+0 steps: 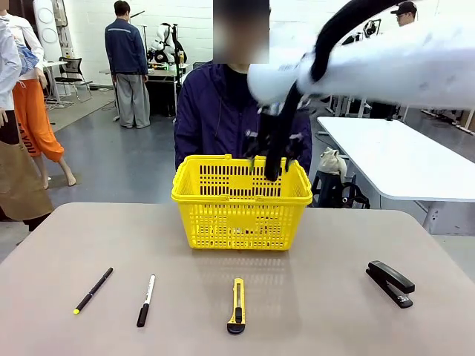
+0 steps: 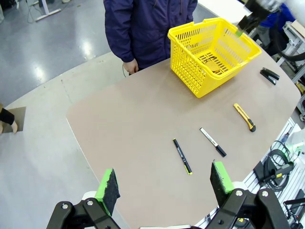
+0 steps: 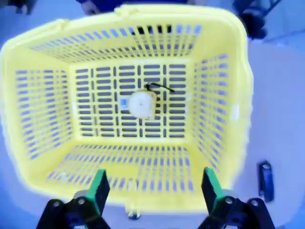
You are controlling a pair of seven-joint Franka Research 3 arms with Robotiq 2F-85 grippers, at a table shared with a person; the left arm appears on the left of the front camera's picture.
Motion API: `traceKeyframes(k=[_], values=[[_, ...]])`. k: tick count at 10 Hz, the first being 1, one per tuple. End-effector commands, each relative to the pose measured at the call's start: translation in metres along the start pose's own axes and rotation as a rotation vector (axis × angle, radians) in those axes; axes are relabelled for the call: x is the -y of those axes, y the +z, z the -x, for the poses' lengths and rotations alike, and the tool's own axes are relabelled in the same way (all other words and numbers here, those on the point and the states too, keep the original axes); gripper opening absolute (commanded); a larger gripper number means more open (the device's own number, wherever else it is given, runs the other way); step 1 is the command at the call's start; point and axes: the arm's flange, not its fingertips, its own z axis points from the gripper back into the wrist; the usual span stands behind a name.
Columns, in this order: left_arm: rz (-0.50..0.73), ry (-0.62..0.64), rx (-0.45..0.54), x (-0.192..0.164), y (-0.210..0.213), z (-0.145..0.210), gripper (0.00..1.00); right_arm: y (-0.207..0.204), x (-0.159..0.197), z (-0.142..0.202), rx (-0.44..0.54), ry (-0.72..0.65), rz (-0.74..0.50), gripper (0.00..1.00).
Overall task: Place the items the person wants into the basket.
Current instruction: Pick up the item the person points to and place it in the Market Basket.
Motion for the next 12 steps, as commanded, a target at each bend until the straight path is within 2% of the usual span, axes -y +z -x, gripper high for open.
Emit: traceKeyframes(k=[1,3,5,6,9,10,11,12], values=[[0.013,-0.015,0.008,-0.001,0.001,0.002,1.0,0.037,0.068,0.081,0.108,-0.073,-0.082,1.0],[0.013,-0.015,0.008,-0.001,0.001,0.002,1.0,0.049,0.113,0.127,0.115,-0.066,-0.134,1.0],[0.013,-0.015,0.008,-0.001,0.001,0.002,1.0,0.03,0.137,0.137,0.061,-0.087,-0.164,1.0],[0.013,-0.015,0.008,-0.001,0.001,0.002,1.0,0.022,0.142,0.139,0.04,-0.06,-0.154,1.0],[0.013,-0.015,0.008,-0.001,0.001,0.002,1.0,0.015,0.139,0.139,0.018,0.039,-0.022,1.0],[0.013,-0.015,0.008,-0.001,0.001,0.002,1.0,0.013,0.137,0.134,0.004,0.026,0.003,1.0],[0.013,-0.015,0.008,-0.001,0.001,0.002,1.0,0.009,0.142,0.146,0.011,-0.006,-0.074,1.0],[0.013,-0.015,0.008,-0.001,0.001,0.002,1.0,0.009,0.142,0.146,0.011,-0.006,-0.074,1.0]])
